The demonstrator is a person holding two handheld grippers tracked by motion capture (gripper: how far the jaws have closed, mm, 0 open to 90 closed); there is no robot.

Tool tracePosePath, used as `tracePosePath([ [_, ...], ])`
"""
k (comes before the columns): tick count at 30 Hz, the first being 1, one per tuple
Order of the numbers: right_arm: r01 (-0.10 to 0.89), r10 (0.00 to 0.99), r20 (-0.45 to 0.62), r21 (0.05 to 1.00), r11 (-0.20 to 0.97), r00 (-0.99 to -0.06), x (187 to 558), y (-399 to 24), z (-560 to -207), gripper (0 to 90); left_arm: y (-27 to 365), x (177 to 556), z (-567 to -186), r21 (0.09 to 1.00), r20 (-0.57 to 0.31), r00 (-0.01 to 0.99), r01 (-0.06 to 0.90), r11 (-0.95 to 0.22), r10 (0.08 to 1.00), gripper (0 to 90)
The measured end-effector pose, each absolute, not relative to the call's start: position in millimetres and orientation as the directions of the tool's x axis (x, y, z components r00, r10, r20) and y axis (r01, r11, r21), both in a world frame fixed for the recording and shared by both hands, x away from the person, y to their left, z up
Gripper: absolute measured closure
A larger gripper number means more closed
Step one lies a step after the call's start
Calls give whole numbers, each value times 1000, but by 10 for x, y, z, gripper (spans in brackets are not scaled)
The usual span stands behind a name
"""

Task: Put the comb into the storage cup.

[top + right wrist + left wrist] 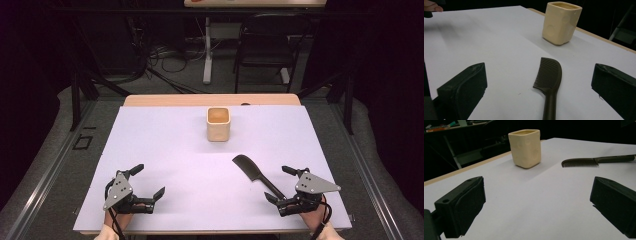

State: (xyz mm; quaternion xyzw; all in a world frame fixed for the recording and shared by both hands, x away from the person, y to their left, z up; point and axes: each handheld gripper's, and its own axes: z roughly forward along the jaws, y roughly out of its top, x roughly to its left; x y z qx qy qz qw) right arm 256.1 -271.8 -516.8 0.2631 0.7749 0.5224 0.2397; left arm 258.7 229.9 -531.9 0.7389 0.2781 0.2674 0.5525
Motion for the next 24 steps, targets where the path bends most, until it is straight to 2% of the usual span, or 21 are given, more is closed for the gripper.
tracePosePath([
  [24,292,670,-40,880,376,-741,2687,-2576,-5078,0,2289,2578,-5313,963,100,703,109,-246,704,1],
])
